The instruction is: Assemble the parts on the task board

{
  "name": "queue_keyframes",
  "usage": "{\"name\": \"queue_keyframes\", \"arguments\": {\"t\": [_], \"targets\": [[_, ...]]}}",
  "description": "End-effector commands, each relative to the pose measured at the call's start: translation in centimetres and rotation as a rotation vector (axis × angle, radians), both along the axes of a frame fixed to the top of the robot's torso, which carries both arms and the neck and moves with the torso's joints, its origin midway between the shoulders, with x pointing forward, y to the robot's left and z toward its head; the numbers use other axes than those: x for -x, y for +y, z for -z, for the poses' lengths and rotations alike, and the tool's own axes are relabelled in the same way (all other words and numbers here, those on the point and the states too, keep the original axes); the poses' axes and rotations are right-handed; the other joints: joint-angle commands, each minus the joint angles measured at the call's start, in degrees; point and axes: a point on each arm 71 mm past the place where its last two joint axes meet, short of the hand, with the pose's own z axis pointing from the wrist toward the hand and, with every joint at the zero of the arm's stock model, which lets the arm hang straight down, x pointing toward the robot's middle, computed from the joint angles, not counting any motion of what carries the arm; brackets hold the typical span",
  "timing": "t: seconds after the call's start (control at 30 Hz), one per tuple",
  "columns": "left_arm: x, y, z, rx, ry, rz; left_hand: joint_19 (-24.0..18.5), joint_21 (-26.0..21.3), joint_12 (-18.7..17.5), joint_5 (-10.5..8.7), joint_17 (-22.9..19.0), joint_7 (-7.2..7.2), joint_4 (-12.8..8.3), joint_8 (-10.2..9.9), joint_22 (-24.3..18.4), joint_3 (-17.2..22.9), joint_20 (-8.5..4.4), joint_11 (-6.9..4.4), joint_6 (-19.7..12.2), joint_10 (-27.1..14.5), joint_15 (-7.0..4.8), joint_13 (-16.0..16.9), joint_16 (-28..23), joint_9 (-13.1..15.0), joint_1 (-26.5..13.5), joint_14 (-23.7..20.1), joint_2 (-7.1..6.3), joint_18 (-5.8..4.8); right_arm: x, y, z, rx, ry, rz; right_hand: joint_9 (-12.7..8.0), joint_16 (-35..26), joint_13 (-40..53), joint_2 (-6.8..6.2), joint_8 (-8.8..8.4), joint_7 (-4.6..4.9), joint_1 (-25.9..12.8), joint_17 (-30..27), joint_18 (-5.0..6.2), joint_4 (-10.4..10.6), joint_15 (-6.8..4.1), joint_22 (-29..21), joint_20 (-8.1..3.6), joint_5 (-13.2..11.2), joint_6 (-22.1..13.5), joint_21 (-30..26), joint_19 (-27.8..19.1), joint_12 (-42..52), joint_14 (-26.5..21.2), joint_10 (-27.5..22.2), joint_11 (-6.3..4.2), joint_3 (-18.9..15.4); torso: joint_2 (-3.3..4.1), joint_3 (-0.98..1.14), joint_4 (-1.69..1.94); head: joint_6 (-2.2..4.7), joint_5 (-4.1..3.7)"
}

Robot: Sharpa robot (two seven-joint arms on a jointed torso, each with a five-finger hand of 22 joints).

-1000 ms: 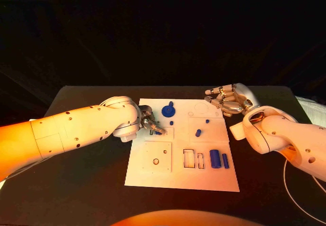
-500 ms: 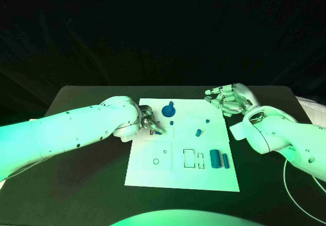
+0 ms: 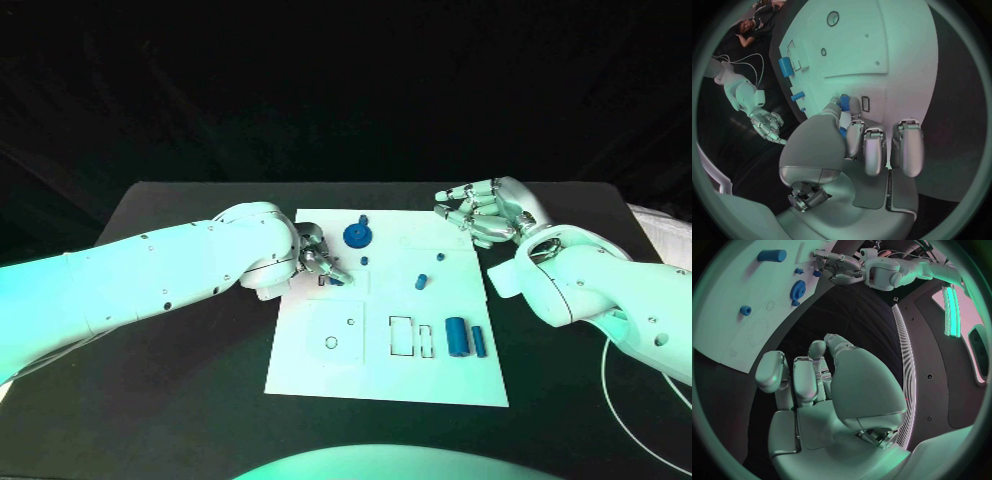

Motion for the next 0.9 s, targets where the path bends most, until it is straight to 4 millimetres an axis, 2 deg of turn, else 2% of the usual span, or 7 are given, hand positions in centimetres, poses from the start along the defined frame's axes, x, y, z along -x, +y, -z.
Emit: {"name": "queue_keyframes", "arguments": {"t": [0.03,0.43,0.77,0.9], "targets": [[0.23,0.07,0.64,-0.027,0.042,0.013,4.08,0.25,0.21,0.06,15.09,-1.06,0.02,0.11,11.86,-0.50,-0.41,-0.03,1.43,0.39,-0.33,-0.03,0.18,0.13,1.15,6.05,2.00,-0.56,0.06,0.19,0.05,0.006,0.003,-0.016,0.04,-0.28,-0.05,-0.38,-0.02,0.02,-0.07,-0.08,0.60,-0.16,0.42,-0.05,-0.05,0.22,-0.32,-0.19,-0.25,-0.25,0.85,-0.43,0.05,0.32,-0.01,0.00,-0.02,-0.03,-0.02],[-0.01,0.20,0.52,-0.032,0.042,0.011,4.10,0.26,0.22,0.06,15.09,-1.12,0.65,-0.10,11.89,-2.33,-0.48,-0.09,1.75,0.50,-0.41,0.01,0.18,0.36,0.00,6.05,2.49,-0.56,0.08,0.19,0.04,0.006,0.003,-0.016,0.04,-0.28,-0.05,-0.38,-0.02,0.02,-0.07,-0.08,0.60,-0.16,0.42,-0.05,-0.05,0.22,-0.32,-0.19,-0.25,-0.25,0.85,-0.43,0.05,0.32,0.00,0.02,0.00,-0.05,0.06],[-0.06,0.20,0.42,-0.029,0.035,0.006,3.92,-0.19,-0.63,0.08,15.09,-0.80,3.31,-0.54,11.63,-6.90,-0.47,0.11,1.70,0.09,-0.30,-0.74,0.18,0.75,-4.34,6.05,1.72,-0.45,0.06,0.17,0.06,0.006,0.003,-0.015,0.04,-0.28,-0.05,-0.38,-0.02,0.02,-0.07,-0.08,0.60,-0.16,0.42,-0.05,-0.05,0.22,-0.32,-0.19,-0.25,-0.25,0.85,-0.43,0.05,0.32,-0.03,-0.01,0.01,-0.04,0.00],[-0.06,0.22,0.41,-0.028,0.035,0.006,3.94,-0.17,-0.64,0.13,15.09,-0.79,3.59,-0.62,11.66,-7.92,-0.42,0.16,1.69,0.09,-0.27,-0.74,0.18,0.94,-4.99,6.05,1.41,-0.46,0.06,0.17,0.07,0.006,0.003,-0.014,0.04,-0.28,-0.05,-0.38,-0.02,0.02,-0.07,-0.08,0.60,-0.16,0.42,-0.05,-0.05,0.22,-0.32,-0.19,-0.25,-0.25,0.85,-0.43,0.05,0.32,-0.02,-0.01,0.02,-0.07,-0.03]]}}
